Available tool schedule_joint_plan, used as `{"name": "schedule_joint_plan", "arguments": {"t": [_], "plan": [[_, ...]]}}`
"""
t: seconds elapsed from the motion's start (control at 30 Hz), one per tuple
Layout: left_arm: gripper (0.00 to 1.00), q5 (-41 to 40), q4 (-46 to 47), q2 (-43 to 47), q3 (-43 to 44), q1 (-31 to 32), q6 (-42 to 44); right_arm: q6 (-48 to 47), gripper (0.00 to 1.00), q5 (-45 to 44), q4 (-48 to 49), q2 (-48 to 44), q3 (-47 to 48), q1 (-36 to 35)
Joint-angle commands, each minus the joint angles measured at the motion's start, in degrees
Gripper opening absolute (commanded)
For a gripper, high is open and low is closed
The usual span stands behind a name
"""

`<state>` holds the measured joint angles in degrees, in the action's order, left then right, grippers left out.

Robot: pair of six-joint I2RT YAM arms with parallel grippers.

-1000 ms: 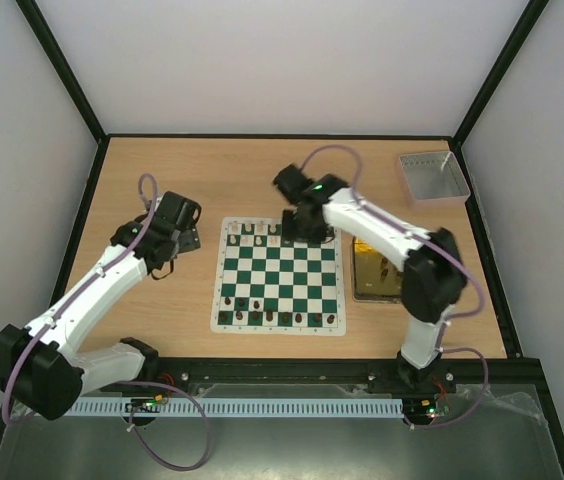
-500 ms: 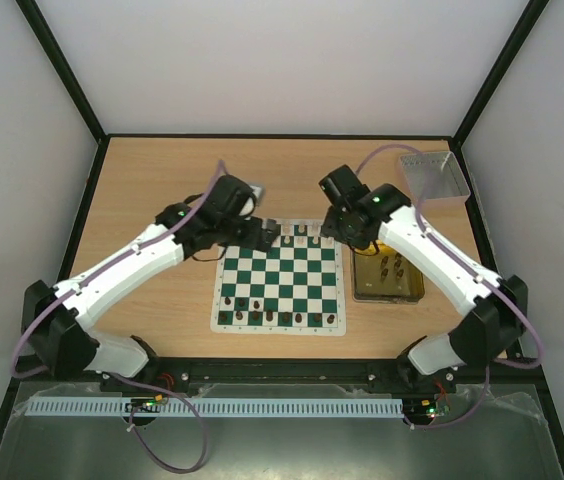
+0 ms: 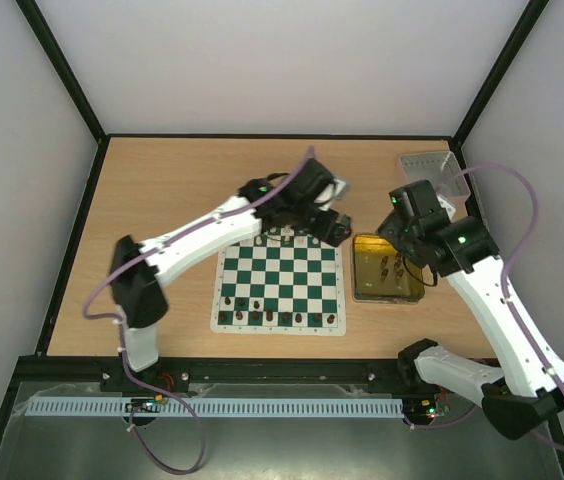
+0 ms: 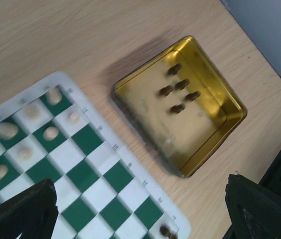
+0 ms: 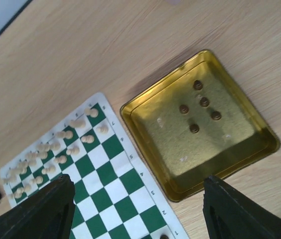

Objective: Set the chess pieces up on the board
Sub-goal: Pick up the chess piece from the storage box.

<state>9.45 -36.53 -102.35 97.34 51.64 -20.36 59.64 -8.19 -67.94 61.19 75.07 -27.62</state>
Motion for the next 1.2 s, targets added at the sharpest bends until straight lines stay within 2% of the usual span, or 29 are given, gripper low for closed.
{"name": "schedule_joint_plan", "arguments": {"t": [0.0, 0.07, 0.13, 0.3, 0.53, 0.8, 0.97, 1.17], "plan": [[0.88, -2.64, -12.23, -15.74, 19.28, 6.04, 3.53, -1.03, 0.68, -3.94, -4.33, -3.91, 0.78, 1.94], [0.83, -2.58, -11.83, -19.68, 22.69, 7.27, 2.52, -1.75, 0.68, -7.01, -5.30, -5.48, 0.17, 2.10], [0.72, -1.03, -11.47, -22.62, 24.52, 7.16, 1.10, -2.46, 0.67, -6.91, -5.69, -6.40, 0.83, 2.46], [0.60, -0.12, -9.39, -27.31, 26.04, 6.86, 1.02, -2.40, 0.67, -6.95, -5.86, -8.02, 3.56, 2.65], [0.61, 0.21, -4.35, -30.08, 24.61, 7.05, 4.15, 0.03, 0.67, -3.18, -5.63, -8.18, 3.54, 2.66], [0.59, 2.38, -3.26, -38.07, 32.79, 6.99, 3.69, -6.29, 0.67, -3.41, -5.80, -1.62, 14.97, 2.66], [0.52, 4.05, -1.45, -40.88, 34.66, 7.05, 3.23, -7.65, 0.67, -2.77, -5.80, 1.30, 16.47, 2.74], [0.51, 5.70, 0.68, -42.02, 34.72, 8.14, 3.20, -9.49, 0.67, -1.48, -5.80, 1.24, 16.31, 3.00]]}}
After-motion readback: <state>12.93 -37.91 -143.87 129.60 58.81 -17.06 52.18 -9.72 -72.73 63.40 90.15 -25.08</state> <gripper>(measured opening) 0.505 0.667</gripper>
